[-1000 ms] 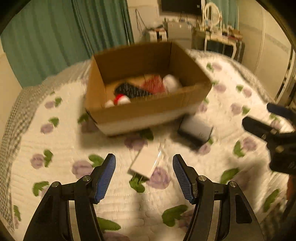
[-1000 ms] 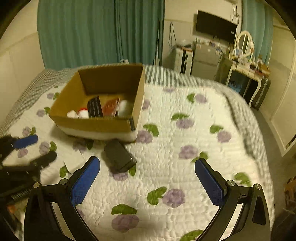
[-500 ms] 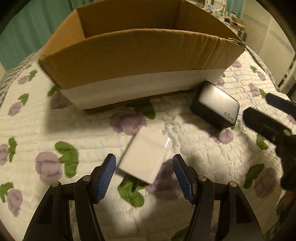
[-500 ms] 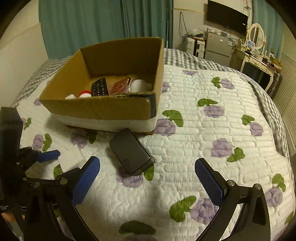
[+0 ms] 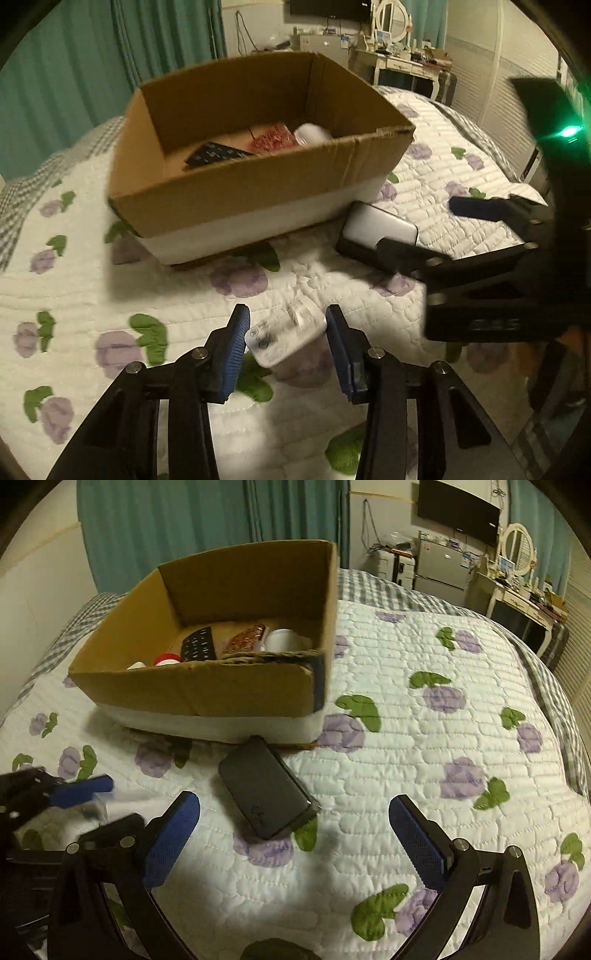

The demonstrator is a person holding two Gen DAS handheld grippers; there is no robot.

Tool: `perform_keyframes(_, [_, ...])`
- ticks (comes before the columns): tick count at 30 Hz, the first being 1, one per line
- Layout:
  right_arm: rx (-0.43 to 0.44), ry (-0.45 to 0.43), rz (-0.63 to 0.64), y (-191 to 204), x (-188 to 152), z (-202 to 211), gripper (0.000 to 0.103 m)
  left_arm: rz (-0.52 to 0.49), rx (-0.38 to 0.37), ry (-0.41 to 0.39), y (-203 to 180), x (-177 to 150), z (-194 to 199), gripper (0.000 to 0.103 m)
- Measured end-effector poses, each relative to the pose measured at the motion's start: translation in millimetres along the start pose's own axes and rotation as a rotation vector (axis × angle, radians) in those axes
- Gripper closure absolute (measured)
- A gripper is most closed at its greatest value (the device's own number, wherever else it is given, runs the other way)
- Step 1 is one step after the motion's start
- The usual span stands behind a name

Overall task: Organize rigid objects
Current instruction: 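Grasp the white charger with the left tool while the right tool grasps the black power bank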

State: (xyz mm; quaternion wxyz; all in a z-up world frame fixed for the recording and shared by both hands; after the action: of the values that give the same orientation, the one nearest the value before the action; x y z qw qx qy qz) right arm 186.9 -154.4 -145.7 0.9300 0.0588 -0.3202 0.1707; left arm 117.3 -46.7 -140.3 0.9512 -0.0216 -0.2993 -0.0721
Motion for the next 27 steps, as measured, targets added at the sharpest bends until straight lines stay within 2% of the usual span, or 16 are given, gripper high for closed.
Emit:
perform_keyframes(3, [0.009,0.020,0.040,8,3,-11,0.001,0.016,0.018,0.011,7,5,1,0.061])
perform_keyframes(7, [0.023,0.053,0.060,10,6,-27,0.014,0.054,0.027,0.040,27,9,-6,0.062])
perform_keyframes(9, [0.026,0.071,0.068,12,5,-34,0.018,0.080,0.009,0.050,33,8,-10,0.062])
perform_keyframes(11, [0.038,0.093,0.080,14,4,-42,0.032,0.085,-0.001,0.049,33,7,-10,0.062])
perform_keyframes(15, [0.002,0.120,0.096,16,6,-54,0.041,0.075,-0.006,0.044,32,7,-9,0.062])
perform_keyframes(18, [-0.011,0.118,0.105,17,5,-52,0.044,0.083,-0.006,0.046,33,7,-10,0.062])
perform_keyframes(20, [-0.031,0.120,0.123,21,2,-48,0.050,0.076,-0.002,0.045,31,8,-8,0.062])
perform_keyframes(27, [-0.077,0.096,0.175,32,-17,-14,0.062,0.065,-0.011,0.024,22,9,9,0.062])
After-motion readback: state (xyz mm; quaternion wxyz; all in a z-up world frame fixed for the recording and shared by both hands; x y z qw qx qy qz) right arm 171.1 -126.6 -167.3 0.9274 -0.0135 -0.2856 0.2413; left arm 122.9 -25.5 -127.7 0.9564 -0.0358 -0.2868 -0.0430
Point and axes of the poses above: each gripper's, at about its wrist camera, not at the fingertips, and z roughly against the way its jaws point, y to its left, x to its top, the point moved 3 cm from there along -z, roughly the way its jaws point, and after that the axes turned 5 degrees about z, right-handed, at the moved point
